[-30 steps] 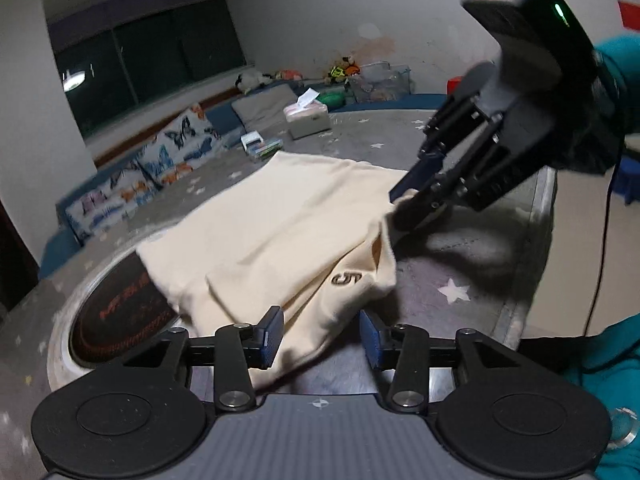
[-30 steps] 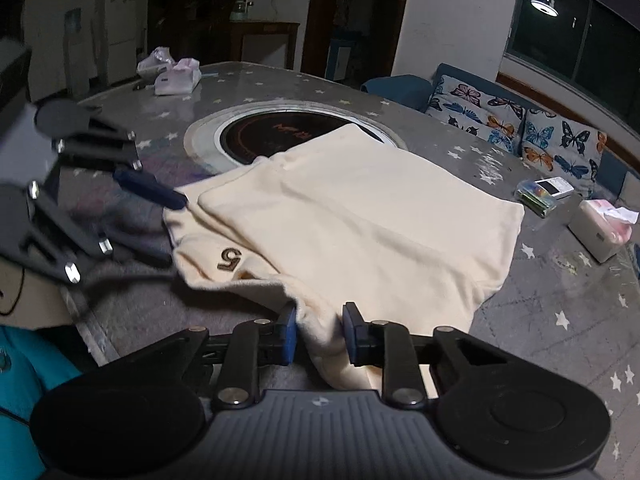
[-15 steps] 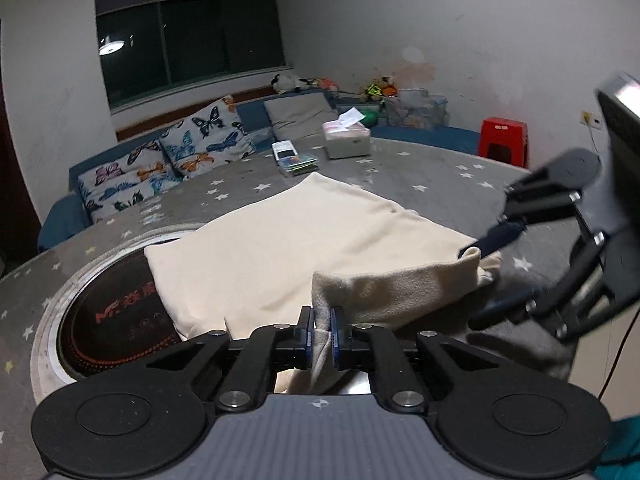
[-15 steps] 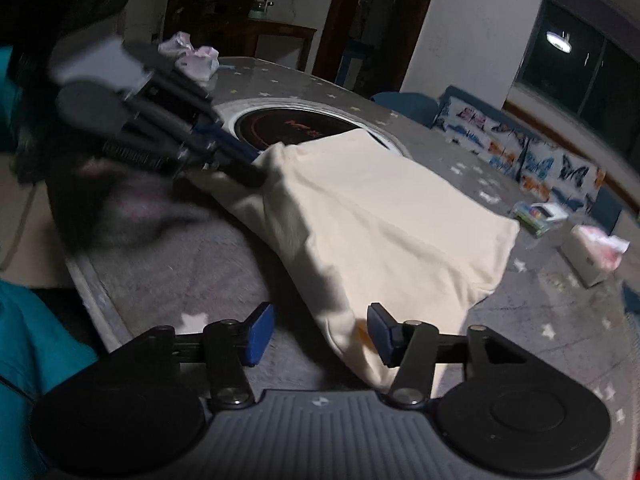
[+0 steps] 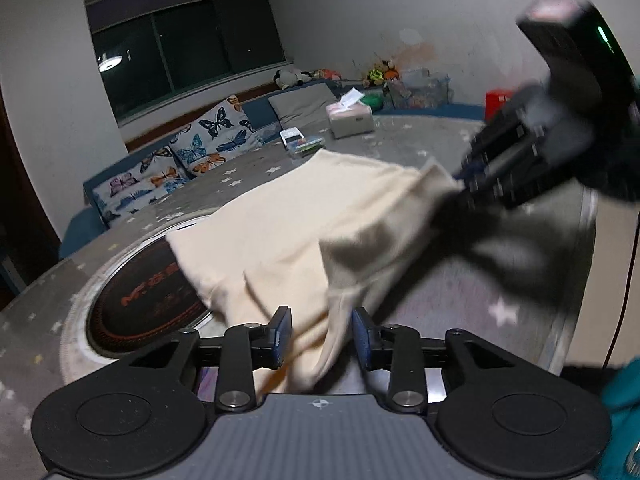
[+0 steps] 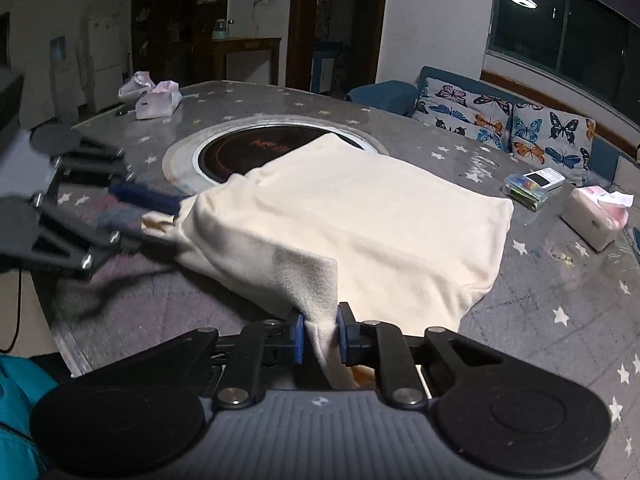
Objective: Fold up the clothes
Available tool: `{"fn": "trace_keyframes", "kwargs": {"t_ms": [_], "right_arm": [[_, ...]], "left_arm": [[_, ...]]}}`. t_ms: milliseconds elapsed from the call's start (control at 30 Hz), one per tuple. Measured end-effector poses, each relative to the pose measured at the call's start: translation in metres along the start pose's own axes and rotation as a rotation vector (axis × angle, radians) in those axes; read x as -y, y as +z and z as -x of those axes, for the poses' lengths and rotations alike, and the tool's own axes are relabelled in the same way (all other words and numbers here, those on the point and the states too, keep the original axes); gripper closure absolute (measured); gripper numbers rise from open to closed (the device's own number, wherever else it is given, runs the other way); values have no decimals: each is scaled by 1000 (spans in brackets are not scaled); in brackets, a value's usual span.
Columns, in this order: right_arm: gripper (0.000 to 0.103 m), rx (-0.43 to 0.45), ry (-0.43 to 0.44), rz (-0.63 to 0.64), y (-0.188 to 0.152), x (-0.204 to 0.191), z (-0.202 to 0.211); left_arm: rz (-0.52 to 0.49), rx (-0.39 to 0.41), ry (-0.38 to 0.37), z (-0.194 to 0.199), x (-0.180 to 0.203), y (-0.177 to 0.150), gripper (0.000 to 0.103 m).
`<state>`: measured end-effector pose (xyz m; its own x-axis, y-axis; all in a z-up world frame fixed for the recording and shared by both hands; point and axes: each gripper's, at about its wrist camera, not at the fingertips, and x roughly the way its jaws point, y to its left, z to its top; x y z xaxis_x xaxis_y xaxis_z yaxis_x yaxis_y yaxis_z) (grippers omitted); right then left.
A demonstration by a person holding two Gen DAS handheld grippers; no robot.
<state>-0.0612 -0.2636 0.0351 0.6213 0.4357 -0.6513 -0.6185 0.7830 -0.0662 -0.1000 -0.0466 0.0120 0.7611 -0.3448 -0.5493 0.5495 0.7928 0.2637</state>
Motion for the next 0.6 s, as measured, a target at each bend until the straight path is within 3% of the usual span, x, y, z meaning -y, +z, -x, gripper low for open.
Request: {"fn": "trace_keyframes", "kwargs": {"t_ms": [100, 233, 600], "right_arm": [[90, 8, -6, 2, 4, 0, 2], [93, 13, -17, 5, 5, -4, 3], [94, 83, -13, 64, 6, -32, 56]], "left_arm": [[-44, -11, 16, -2, 3, -9, 68], [-40, -6, 24, -3, 1, -11, 92], [81, 49, -38, 50, -9, 0, 96]]}}
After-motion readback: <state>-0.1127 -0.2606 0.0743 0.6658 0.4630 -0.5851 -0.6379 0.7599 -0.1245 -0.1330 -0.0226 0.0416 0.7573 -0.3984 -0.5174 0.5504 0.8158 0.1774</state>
